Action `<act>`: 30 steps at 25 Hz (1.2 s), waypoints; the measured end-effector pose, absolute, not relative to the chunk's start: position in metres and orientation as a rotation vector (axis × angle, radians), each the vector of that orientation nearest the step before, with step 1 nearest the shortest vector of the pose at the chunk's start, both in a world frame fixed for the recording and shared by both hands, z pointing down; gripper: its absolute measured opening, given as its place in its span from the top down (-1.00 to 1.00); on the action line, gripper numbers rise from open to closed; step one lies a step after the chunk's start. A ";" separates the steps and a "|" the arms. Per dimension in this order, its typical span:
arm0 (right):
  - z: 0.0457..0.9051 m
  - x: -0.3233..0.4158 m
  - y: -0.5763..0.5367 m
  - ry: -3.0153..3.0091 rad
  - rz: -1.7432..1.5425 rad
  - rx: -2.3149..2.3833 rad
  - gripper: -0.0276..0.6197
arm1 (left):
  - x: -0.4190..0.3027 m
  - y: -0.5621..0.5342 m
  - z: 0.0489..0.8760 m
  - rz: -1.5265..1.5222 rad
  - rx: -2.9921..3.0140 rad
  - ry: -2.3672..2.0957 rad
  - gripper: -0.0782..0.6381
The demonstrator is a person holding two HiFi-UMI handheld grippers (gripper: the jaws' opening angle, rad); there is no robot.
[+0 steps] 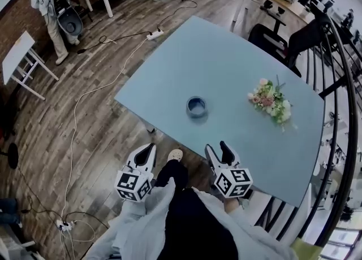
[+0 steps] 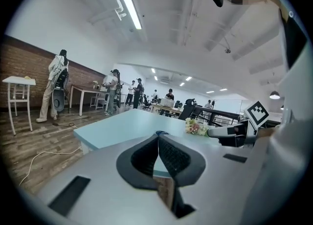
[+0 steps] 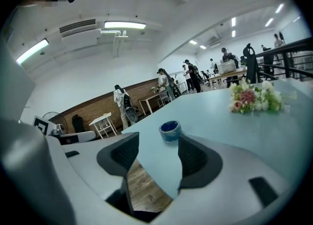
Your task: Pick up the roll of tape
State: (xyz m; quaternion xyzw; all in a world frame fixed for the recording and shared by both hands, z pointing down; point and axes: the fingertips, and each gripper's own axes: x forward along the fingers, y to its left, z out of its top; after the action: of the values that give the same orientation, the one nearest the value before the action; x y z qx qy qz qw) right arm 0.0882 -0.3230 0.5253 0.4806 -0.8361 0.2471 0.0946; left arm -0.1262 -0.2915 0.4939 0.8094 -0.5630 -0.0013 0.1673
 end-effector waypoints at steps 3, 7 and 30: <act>0.517 0.081 -0.356 -2.485 0.724 1.441 0.13 | -0.134 -0.324 0.485 -0.003 2.321 -1.600 0.73; 0.512 0.071 -0.387 -2.478 0.722 1.448 0.13 | -0.145 -0.360 0.479 -0.009 2.333 -1.590 0.73; 0.576 0.055 -0.491 -2.212 0.833 1.494 0.08 | -0.166 -0.479 0.521 0.077 2.294 -1.453 0.73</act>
State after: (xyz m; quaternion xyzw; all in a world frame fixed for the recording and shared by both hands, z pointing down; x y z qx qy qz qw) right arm 0.0552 -0.4911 0.5759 0.5264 -0.7793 0.2934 0.1718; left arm -0.1663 -0.4793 0.5212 0.8255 -0.5229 0.0278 0.2108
